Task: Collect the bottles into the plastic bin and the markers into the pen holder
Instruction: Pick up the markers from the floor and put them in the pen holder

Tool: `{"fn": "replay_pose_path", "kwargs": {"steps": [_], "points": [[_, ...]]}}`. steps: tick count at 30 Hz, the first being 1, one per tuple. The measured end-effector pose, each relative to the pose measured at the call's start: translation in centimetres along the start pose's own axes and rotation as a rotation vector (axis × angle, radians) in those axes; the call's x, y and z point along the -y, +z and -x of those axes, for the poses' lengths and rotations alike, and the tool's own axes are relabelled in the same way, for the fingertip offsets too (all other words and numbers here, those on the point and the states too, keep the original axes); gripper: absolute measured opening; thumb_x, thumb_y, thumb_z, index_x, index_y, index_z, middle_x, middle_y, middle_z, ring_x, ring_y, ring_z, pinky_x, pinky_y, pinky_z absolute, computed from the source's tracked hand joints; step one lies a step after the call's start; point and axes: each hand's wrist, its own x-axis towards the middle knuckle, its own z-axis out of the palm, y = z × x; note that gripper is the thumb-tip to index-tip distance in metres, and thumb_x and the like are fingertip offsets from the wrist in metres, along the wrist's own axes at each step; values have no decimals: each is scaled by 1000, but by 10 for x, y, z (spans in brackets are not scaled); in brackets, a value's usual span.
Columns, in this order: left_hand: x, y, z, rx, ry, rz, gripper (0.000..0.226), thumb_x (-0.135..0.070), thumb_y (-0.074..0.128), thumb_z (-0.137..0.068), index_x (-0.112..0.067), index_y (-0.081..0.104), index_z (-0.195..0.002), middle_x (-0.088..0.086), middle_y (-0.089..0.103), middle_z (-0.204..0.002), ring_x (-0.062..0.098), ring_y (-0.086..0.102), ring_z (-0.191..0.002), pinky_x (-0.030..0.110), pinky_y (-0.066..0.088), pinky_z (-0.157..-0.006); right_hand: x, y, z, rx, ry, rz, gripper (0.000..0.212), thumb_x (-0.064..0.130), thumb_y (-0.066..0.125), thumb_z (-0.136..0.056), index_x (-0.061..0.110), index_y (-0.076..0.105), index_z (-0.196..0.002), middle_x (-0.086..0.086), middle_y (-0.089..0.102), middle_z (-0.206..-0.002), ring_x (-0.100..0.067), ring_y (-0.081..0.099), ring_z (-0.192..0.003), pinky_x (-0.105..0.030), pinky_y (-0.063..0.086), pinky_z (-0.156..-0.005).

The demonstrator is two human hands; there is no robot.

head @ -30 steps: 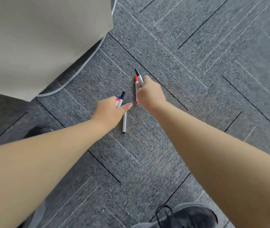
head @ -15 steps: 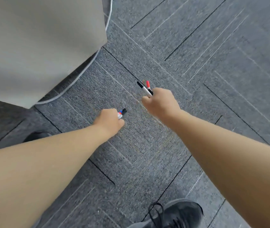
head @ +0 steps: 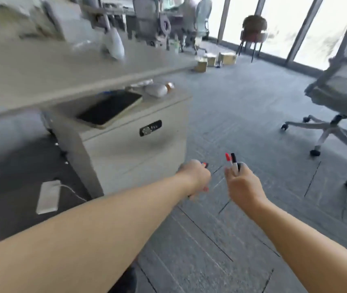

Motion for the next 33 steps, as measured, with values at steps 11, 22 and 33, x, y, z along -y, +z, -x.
{"fn": "replay_pose_path", "kwargs": {"steps": [11,22,33], "points": [[2,-230,264,-513,390,128,46,-41,58,-89,-19,39,-53,-4,38,-40,17,38,-34,20,31,-39,267,2,180,208,-193,-398,34,33,60,-92,7,53,-71,-10,48,-55,-22,47,-41,-25,40,-41],[63,-408,306,-990,363,484,43,-48,45,-95,-15,37,-69,-1,41,-47,18,35,-36,16,23,-37,411,131,225,480,-360,-381,20,17,50,-97,3,52,-84,-13,58,-58,-23,52,-44,-21,46,-41],[100,-508,194,-1084,304,589,46,-51,51,-90,-20,34,-60,-6,33,-50,15,30,-42,25,22,-43,470,257,135,452,-486,-266,43,47,59,-86,17,38,-63,-6,38,-57,-20,31,-53,-29,26,-51]]}}
